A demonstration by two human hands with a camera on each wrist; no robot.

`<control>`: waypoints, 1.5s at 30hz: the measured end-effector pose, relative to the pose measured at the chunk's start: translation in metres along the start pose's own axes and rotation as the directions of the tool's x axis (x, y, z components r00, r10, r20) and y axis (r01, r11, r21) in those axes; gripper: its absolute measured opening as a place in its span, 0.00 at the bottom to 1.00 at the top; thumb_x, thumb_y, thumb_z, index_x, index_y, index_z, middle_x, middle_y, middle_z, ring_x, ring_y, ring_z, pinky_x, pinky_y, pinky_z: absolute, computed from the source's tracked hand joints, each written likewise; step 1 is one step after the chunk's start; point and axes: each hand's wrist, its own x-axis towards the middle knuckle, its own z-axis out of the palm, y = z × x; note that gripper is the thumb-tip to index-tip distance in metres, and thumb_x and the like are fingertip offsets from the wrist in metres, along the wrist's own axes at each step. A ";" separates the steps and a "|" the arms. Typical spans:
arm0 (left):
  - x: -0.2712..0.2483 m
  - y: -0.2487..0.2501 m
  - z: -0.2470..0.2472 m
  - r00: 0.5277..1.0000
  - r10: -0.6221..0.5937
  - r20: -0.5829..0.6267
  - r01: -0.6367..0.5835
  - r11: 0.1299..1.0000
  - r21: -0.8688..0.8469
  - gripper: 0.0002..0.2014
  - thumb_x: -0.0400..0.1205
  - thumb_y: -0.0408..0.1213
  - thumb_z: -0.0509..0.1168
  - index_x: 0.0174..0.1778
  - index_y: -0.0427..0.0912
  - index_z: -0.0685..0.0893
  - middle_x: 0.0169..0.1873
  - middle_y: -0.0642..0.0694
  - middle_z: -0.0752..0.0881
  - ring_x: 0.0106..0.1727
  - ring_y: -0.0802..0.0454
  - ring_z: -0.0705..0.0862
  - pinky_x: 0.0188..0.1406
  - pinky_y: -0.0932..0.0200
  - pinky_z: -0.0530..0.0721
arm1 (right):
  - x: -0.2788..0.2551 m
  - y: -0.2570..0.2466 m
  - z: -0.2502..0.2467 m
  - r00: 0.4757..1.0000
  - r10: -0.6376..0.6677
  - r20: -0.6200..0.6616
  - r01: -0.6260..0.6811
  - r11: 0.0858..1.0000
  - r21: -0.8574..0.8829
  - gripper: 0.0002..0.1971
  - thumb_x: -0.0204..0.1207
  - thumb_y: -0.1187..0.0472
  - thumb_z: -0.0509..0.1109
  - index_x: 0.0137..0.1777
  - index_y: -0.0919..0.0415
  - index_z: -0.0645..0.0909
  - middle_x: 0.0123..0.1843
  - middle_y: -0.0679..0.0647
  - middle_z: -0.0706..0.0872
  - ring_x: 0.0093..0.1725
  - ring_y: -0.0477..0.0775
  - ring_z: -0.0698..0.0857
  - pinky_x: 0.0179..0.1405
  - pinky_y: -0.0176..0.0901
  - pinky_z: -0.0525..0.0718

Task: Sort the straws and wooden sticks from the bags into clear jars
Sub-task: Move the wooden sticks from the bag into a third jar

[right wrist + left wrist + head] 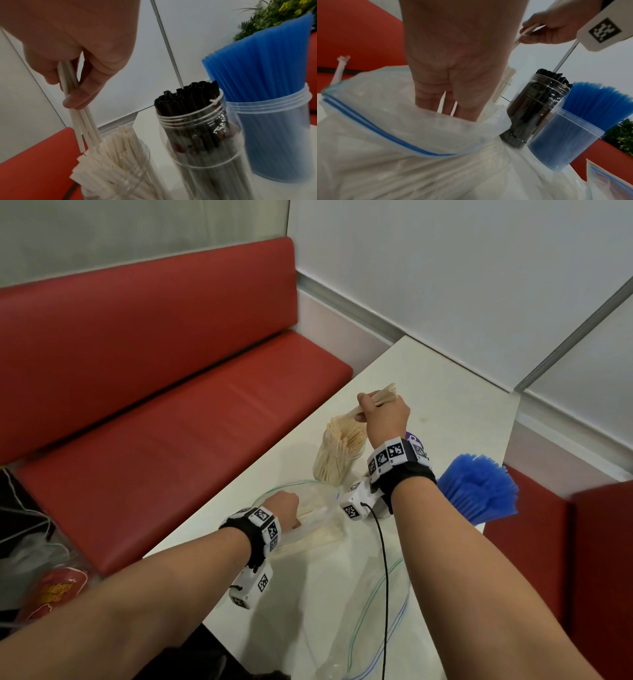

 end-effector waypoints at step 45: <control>0.024 -0.015 0.035 1.000 -0.021 -0.024 0.015 0.978 -0.207 0.21 0.79 0.39 0.72 0.67 0.39 0.79 0.63 0.42 0.83 0.63 0.43 0.81 0.58 0.55 0.77 | -0.035 0.069 0.054 0.891 0.014 0.453 0.342 0.635 -0.693 0.44 0.87 0.35 0.50 0.89 0.65 0.38 0.91 0.60 0.38 0.89 0.62 0.37 0.88 0.59 0.37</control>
